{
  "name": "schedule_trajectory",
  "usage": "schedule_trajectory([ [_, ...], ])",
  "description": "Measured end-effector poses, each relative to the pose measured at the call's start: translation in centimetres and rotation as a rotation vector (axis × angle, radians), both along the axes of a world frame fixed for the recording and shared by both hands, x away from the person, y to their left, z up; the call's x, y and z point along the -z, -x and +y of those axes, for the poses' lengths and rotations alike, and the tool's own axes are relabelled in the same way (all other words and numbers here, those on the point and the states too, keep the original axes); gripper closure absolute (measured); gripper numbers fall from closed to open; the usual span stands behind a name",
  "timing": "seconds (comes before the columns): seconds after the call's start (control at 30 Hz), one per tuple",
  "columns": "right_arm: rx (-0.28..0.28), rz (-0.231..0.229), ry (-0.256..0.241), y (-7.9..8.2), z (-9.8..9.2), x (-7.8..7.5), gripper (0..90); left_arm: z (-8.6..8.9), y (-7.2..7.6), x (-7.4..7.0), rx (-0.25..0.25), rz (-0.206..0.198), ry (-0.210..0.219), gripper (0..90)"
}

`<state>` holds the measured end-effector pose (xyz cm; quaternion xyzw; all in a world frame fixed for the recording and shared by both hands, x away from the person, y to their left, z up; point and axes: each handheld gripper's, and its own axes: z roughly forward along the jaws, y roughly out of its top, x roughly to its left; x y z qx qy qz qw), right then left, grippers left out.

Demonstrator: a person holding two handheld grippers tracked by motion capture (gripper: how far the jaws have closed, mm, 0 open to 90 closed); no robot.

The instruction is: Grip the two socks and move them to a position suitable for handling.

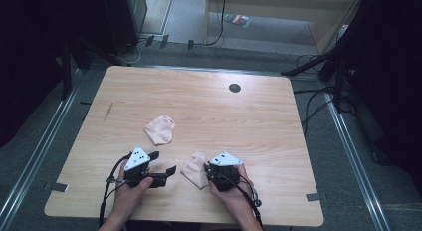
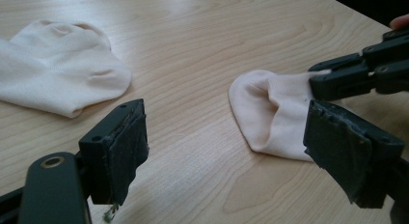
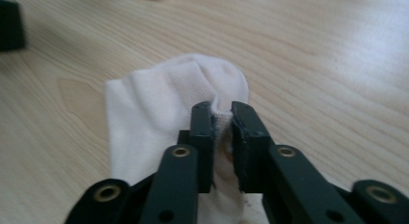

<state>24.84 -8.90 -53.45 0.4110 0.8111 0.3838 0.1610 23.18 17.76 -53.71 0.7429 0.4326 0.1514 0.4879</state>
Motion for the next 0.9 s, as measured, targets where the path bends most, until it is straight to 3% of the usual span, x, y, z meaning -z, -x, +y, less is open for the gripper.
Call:
schedule_trajectory([
  [0.1,-0.016,-0.031,-0.020,0.5,0.2,-1.0,85.9,-0.5,0.1,0.1,0.017,0.003,-0.003,16.0],
  [0.2,-0.032,-0.022,-0.081,0.6,0.4,-2.5,86.7,-1.4,0.3,0.2,0.042,0.005,-0.015,16.0],
  [0.43,-0.041,-0.033,-0.146,1.1,0.9,-4.8,86.9,-4.7,1.2,0.7,0.101,0.034,-0.049,15.6],
  [0.57,-0.035,-0.035,-0.177,1.2,1.1,-5.5,86.8,-6.8,1.3,1.2,0.084,0.064,-0.115,16.3],
  [0.63,-0.036,-0.038,-0.187,1.4,1.2,-5.9,86.8,-7.4,1.1,1.2,0.052,0.075,-0.166,19.1],
  [0.7,-0.044,-0.045,-0.201,1.6,1.3,-6.4,86.8,-7.5,1.0,1.0,0.044,0.060,-0.135,29.2],
  [0.8,-0.052,-0.051,-0.225,1.9,1.6,-6.9,86.8,-7.0,1.3,0.4,0.044,-0.021,-0.105,63.7],
  [0.83,-0.056,-0.071,-0.238,1.9,1.7,-7.2,86.8,-6.7,1.4,0.1,0.029,-0.038,-0.104,81.3],
  [0.87,-0.056,-0.071,-0.238,1.9,1.7,-7.2,86.8,-6.4,1.5,-0.2,0.017,-0.051,-0.114,81.3],
  [0.9,-0.057,-0.077,-0.243,1.9,1.7,-7.3,86.8,-5.7,1.7,-0.8,-0.035,-0.093,-0.144,86.5],
])
